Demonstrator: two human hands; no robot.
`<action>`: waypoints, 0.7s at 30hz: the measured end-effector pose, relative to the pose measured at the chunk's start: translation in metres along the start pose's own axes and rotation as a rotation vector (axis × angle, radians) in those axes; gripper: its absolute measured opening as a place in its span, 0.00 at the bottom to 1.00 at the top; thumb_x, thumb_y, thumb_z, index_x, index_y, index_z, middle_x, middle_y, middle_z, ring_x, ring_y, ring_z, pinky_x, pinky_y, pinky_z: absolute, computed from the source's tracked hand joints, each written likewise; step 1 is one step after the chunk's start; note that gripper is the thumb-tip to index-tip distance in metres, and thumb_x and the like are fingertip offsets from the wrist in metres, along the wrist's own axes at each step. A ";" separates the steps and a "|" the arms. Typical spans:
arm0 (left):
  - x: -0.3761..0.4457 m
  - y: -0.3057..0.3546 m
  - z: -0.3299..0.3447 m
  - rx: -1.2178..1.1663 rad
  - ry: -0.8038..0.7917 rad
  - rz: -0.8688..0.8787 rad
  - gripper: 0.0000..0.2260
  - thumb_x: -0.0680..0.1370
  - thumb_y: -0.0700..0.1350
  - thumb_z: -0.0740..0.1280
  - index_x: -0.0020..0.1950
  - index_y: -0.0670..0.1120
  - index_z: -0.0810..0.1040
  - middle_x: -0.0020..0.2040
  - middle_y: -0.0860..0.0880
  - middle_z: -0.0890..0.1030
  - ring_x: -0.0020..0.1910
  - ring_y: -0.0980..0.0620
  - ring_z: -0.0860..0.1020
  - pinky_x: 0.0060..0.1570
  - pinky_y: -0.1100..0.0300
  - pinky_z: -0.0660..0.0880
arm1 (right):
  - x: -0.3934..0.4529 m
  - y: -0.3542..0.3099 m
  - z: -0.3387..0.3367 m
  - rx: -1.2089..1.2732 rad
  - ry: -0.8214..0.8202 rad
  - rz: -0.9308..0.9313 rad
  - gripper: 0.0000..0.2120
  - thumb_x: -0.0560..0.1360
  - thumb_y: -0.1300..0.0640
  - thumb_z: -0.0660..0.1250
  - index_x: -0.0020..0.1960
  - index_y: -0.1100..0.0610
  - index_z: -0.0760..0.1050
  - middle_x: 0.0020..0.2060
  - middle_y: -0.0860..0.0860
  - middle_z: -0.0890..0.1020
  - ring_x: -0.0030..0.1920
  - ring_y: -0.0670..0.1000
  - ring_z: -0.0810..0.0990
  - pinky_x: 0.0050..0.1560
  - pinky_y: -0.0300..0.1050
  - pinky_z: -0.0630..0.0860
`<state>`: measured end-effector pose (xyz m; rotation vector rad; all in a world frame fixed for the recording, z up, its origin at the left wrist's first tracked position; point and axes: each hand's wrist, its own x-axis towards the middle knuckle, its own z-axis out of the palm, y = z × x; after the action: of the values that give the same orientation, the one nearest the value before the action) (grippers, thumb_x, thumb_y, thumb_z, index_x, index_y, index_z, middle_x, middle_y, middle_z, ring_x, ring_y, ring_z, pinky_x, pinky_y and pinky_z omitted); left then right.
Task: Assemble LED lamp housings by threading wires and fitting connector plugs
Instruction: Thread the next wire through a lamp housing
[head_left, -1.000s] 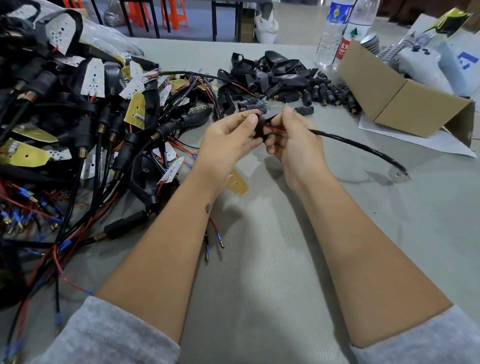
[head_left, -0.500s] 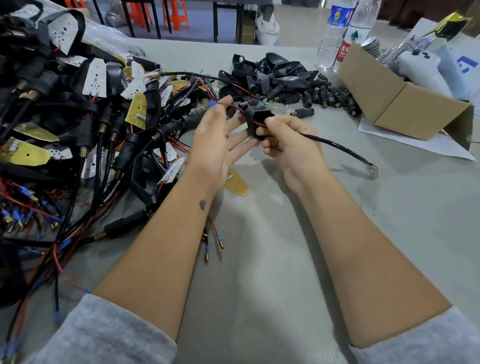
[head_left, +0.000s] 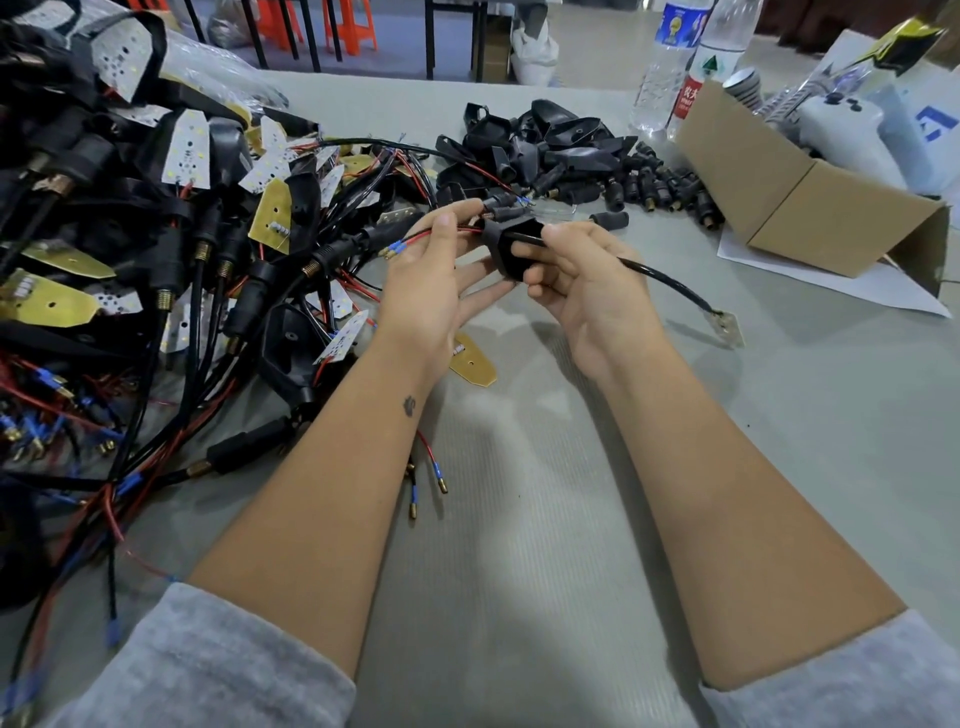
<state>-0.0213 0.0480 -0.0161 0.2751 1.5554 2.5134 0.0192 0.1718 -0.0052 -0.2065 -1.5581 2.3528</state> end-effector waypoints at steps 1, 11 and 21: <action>0.000 0.000 0.000 -0.012 -0.001 -0.006 0.14 0.85 0.50 0.52 0.57 0.50 0.77 0.57 0.46 0.82 0.51 0.49 0.84 0.44 0.56 0.81 | 0.000 0.001 0.000 -0.014 0.002 -0.010 0.06 0.78 0.64 0.65 0.42 0.59 0.74 0.37 0.56 0.83 0.29 0.48 0.75 0.34 0.38 0.75; 0.000 -0.001 0.000 0.024 -0.088 -0.058 0.07 0.83 0.42 0.61 0.55 0.47 0.79 0.52 0.48 0.84 0.52 0.47 0.84 0.47 0.55 0.81 | 0.000 0.004 -0.004 -0.287 0.061 -0.083 0.08 0.75 0.59 0.72 0.38 0.57 0.78 0.22 0.48 0.74 0.23 0.44 0.68 0.25 0.35 0.64; 0.002 0.002 -0.002 -0.177 -0.008 -0.028 0.05 0.83 0.43 0.60 0.51 0.46 0.76 0.45 0.49 0.84 0.48 0.48 0.85 0.44 0.53 0.81 | 0.000 0.002 -0.001 -0.035 0.021 -0.014 0.08 0.79 0.60 0.66 0.40 0.57 0.73 0.29 0.50 0.80 0.25 0.45 0.72 0.29 0.37 0.70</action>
<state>-0.0236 0.0453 -0.0151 0.2361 1.3129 2.6026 0.0188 0.1719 -0.0074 -0.2264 -1.5870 2.3069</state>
